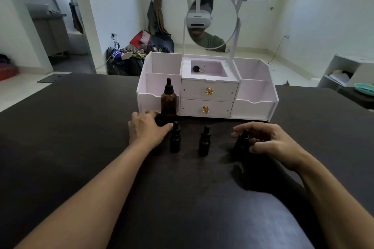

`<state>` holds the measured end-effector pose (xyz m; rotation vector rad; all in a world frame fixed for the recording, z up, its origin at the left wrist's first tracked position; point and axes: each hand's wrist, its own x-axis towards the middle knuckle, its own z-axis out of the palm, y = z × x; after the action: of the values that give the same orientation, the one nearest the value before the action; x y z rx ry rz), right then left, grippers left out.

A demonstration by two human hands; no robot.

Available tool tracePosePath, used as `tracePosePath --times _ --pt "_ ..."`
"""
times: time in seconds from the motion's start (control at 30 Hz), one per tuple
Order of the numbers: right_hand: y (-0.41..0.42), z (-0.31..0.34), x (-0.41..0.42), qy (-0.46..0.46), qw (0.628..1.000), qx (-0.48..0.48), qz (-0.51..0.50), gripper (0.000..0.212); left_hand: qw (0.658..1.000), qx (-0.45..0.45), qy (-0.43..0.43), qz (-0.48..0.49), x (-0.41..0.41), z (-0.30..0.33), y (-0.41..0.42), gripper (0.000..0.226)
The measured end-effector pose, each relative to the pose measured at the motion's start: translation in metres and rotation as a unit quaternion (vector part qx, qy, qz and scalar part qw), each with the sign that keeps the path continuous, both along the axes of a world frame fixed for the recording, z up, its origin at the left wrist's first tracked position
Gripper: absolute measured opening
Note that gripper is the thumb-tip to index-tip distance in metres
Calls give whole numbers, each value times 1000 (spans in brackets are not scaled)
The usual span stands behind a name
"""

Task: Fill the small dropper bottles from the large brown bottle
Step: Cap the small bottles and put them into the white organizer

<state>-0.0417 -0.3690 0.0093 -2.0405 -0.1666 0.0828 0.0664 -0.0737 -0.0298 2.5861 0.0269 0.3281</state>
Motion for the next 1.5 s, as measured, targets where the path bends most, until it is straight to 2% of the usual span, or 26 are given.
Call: tracePosePath --times 0.1,0.17,0.3,0.4,0.7,0.87,1.2,1.33,1.5 --pt "5 -1 0 -26 998 -51 2 33 994 112 17 2 -4 1 -4 62" --pt "9 -3 1 -49 996 -75 -6 25 989 142 32 0 -6 -1 -6 63" --pt "15 -1 1 -70 993 -97 -22 22 988 146 43 -4 -8 -3 -8 63" --pt "23 11 8 -135 984 -88 -70 23 988 146 40 -8 -9 -3 -8 60" --pt "53 93 71 -307 922 -92 -215 29 988 153 26 -10 -9 -3 -7 56" --pt "62 95 110 -291 925 -74 -235 28 988 151 20 -16 -10 -3 -5 56" --pt "72 71 136 -277 901 -249 -223 17 988 149 24 -14 -11 -2 -5 57" --pt "75 70 133 -285 895 -264 -221 32 989 144 25 -16 -11 -2 -5 57" --pt "74 70 133 -272 889 -283 -238 22 989 141 26 -17 -12 -2 -5 56"
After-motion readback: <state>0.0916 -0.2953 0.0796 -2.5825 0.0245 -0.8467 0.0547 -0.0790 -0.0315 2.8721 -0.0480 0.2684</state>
